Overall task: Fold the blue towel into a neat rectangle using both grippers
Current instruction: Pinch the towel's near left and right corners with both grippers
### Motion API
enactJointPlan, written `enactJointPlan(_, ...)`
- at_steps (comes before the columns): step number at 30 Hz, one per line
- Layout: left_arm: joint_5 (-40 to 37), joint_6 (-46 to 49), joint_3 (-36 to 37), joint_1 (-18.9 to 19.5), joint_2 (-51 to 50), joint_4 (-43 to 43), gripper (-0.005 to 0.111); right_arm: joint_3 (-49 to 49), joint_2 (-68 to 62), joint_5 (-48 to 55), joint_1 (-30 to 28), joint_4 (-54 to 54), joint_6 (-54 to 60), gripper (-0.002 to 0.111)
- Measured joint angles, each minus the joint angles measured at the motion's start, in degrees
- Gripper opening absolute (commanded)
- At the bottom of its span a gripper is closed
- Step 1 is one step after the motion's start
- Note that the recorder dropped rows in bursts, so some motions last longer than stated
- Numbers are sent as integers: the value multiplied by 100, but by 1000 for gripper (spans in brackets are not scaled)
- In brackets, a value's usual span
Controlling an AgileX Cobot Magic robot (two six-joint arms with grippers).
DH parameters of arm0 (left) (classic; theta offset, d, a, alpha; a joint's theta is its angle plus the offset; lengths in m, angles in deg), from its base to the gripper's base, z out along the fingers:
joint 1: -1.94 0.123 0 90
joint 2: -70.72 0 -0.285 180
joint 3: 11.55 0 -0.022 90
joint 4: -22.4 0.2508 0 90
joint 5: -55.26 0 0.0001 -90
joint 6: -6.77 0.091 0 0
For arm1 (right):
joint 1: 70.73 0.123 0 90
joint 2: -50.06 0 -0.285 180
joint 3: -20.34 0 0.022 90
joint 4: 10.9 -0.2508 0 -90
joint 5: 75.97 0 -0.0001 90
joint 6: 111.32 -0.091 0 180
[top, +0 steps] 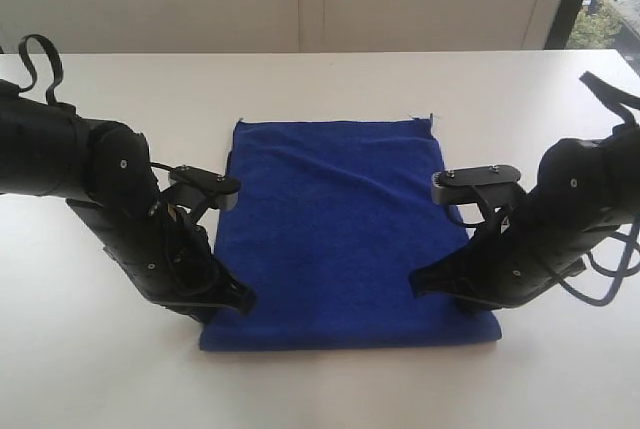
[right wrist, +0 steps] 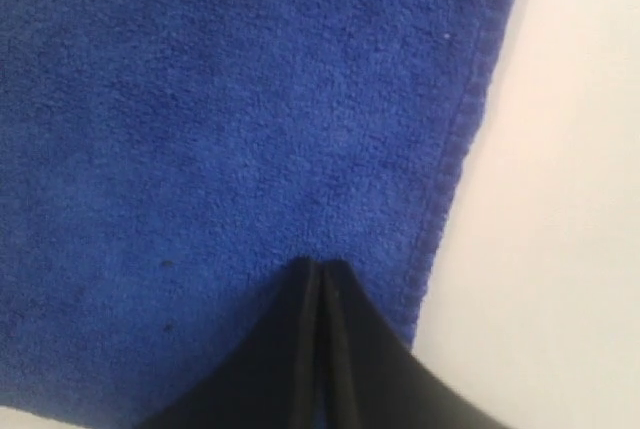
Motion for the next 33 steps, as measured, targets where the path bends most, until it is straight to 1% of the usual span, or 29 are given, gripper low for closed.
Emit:
enactJointPlan(10,-34,-31,0,100,35,139,0,0,0,43,0,-157,-44,0)
enactJointPlan(12,-79,-31,0,126,170,247,0,0,93,77,0,-199,-105,0)
enactJointPlan(19,-177,0,13,126,976,214,0,0,1041,143,14,-222,-105,0)
enactJointPlan(21,-238,234,13,126,1231,215,0,0,1352,289,14,-222,-105,0)
enactJointPlan(23,-349,700,13,126,1491,215,0,0,1679,540,14,-233,123,0)
enactJointPlan(29,-707,2031,13,126,1929,215,0,0,2245,1627,14,-186,1569,0)
enactJointPlan(33,-920,2763,13,126,1788,-111,0,33,2245,1709,14,-133,2470,0)
